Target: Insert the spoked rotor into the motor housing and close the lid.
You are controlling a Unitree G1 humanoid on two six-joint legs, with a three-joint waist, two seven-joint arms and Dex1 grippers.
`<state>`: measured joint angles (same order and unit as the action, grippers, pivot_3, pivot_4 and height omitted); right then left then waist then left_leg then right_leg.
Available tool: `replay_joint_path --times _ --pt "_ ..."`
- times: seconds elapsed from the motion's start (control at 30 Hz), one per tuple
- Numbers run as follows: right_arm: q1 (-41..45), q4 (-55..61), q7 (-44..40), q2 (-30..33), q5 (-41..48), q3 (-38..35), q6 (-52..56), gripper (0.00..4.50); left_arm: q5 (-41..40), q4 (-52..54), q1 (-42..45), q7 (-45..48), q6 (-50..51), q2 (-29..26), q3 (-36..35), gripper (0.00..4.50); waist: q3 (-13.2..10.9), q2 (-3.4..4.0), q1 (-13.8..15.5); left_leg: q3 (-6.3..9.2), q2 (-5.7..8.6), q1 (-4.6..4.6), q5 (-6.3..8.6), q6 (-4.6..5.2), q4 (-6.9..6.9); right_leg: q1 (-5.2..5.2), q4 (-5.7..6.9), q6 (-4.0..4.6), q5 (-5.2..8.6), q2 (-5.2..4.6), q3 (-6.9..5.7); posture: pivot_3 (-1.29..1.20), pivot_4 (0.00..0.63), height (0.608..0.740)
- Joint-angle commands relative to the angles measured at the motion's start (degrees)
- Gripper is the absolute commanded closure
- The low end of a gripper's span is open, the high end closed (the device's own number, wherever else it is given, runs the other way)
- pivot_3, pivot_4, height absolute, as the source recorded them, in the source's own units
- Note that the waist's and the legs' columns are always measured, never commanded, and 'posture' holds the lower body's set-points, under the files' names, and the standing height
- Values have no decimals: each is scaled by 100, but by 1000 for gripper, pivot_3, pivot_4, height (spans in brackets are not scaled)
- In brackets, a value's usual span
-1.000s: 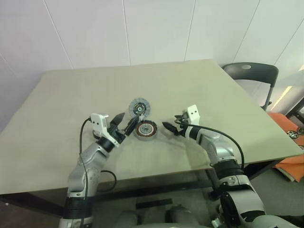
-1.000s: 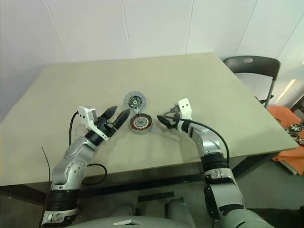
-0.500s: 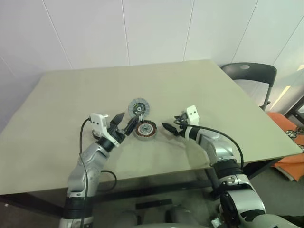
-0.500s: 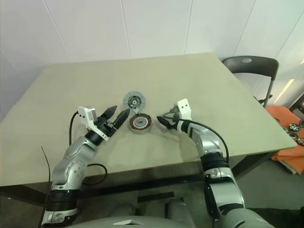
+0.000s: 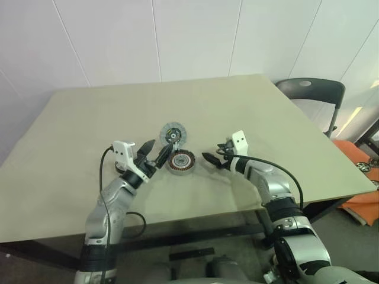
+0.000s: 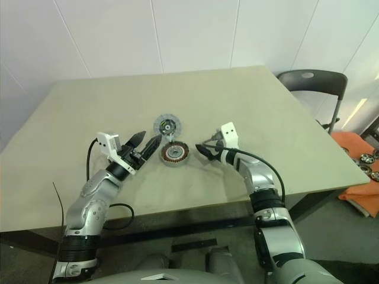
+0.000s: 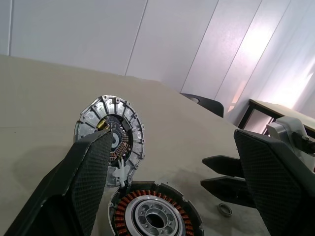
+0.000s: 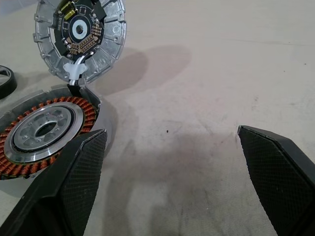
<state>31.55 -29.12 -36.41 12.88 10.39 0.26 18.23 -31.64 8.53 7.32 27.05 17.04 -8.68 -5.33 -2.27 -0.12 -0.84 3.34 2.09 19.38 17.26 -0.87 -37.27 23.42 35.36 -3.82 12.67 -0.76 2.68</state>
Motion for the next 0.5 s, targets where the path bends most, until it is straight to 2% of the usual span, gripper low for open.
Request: replay_joint_path --times 0.03,0.5 --pt "88 185 -8 26 42 -37 -85 61 35 91 99 17 -86 -3 -2 316 0 0 0 0 0 0 0 0 0 0 0 0 0 0 0 0 0 740" --pt "66 209 -16 53 34 -50 -97 61 95 7 163 27 -124 21 12 316 0 0 0 0 0 0 0 0 0 0 0 0 0 0 0 0 0 740"
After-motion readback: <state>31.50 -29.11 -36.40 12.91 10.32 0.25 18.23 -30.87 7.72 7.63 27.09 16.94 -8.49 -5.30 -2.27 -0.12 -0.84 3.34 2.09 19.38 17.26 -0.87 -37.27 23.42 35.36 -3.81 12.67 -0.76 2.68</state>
